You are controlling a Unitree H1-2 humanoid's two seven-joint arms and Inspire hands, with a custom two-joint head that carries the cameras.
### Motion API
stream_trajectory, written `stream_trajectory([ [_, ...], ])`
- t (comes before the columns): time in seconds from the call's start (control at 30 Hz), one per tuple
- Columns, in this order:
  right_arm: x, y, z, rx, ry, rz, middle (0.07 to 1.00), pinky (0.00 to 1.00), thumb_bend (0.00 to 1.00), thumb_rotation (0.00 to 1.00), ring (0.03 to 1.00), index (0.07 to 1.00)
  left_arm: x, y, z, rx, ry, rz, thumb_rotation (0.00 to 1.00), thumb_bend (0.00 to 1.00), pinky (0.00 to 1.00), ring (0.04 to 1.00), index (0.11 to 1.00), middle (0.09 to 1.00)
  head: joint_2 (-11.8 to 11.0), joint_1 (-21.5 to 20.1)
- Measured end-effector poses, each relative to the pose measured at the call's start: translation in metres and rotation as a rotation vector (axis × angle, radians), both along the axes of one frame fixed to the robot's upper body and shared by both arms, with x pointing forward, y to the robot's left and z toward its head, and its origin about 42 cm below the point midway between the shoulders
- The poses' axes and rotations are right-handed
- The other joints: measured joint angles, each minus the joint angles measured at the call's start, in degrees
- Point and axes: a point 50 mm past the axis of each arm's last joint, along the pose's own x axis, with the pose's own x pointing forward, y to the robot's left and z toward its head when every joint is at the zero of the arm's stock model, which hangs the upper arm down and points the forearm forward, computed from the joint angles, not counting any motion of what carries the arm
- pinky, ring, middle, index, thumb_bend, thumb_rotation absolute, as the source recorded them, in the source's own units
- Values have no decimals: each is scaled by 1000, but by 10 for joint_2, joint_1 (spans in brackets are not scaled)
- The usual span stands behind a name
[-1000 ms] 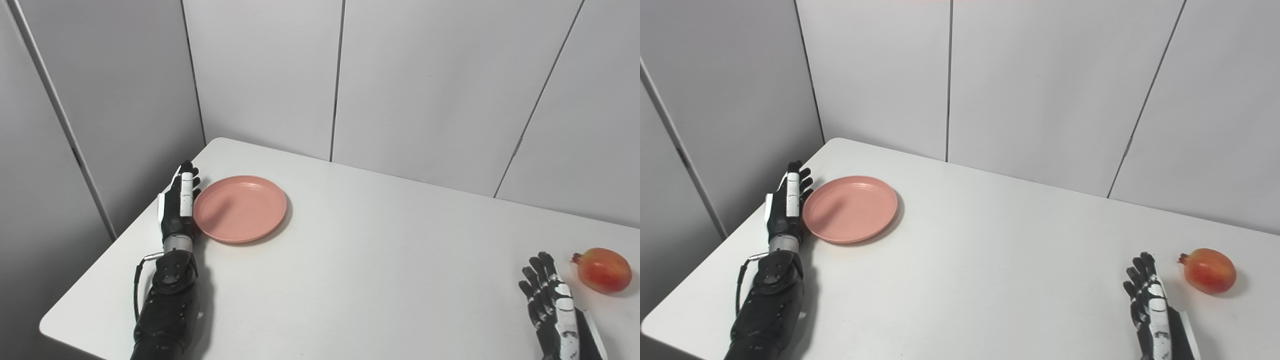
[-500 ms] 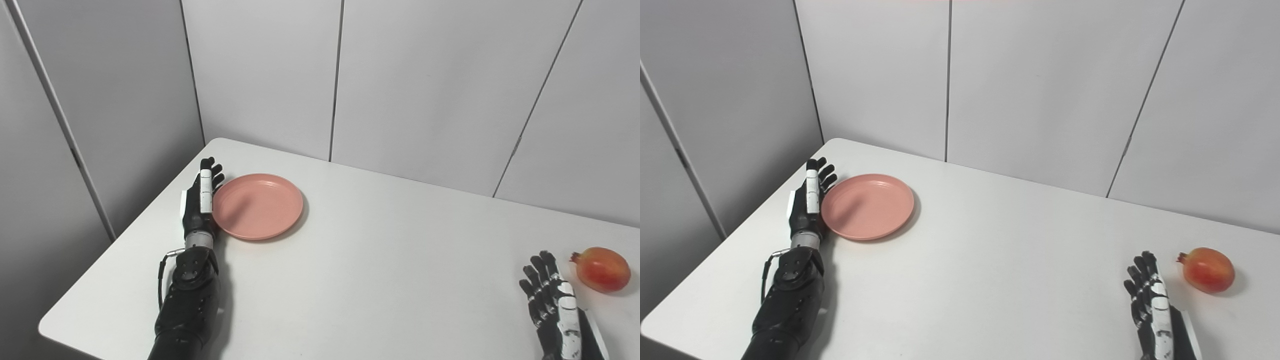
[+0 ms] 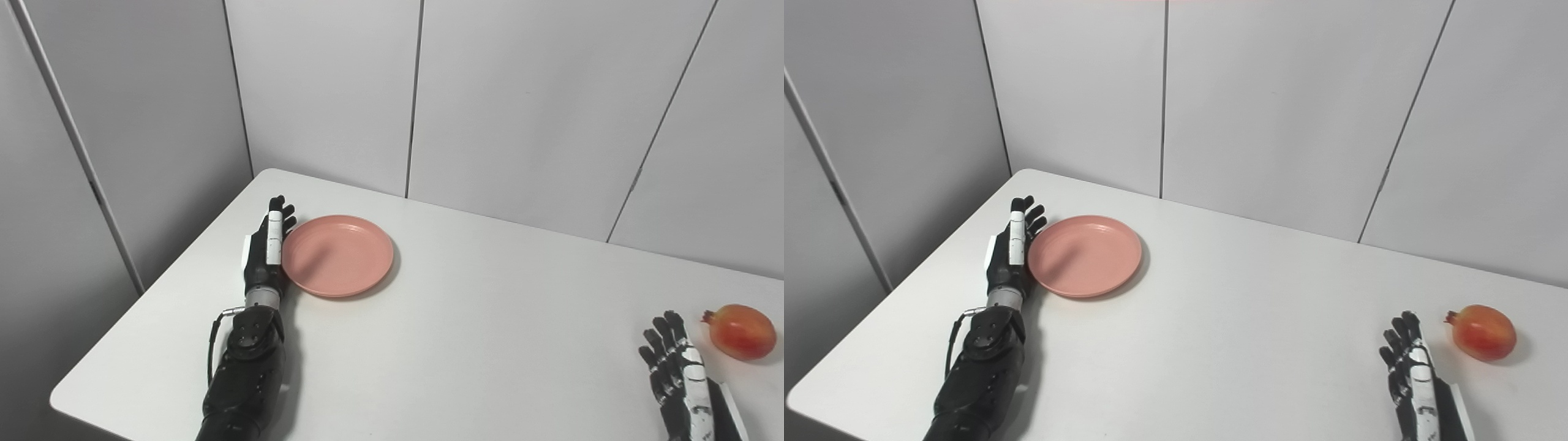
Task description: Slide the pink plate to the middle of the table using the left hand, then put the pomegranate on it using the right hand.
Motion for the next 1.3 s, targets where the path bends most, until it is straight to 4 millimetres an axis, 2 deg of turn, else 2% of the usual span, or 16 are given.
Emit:
stream_trajectory([
  [0.23, 0, 0, 0, 4, 1, -4, 1000, 1000, 427, 950, 1000, 1000, 1, -19, 2, -3, 1, -48, 1000, 857, 868, 883, 868, 876, 2, -6],
  [0.5, 0, 0, 0, 0, 3, -9, 1000, 1000, 460, 936, 1000, 1000, 0, -48, 5, 1, 8, -125, 1000, 833, 891, 892, 878, 891, 7, -10],
  [0.77, 1, -1, -1, -3, 4, -4, 1000, 1000, 475, 941, 1000, 1000, 1, -73, 4, 51, 20, -175, 1000, 858, 920, 922, 916, 917, 9, -9],
  [1.3, 6, -1, -2, -8, 10, 0, 1000, 1000, 495, 920, 1000, 1000, 0, -105, -3, 118, 35, -243, 1000, 814, 910, 926, 928, 927, 10, -14],
])
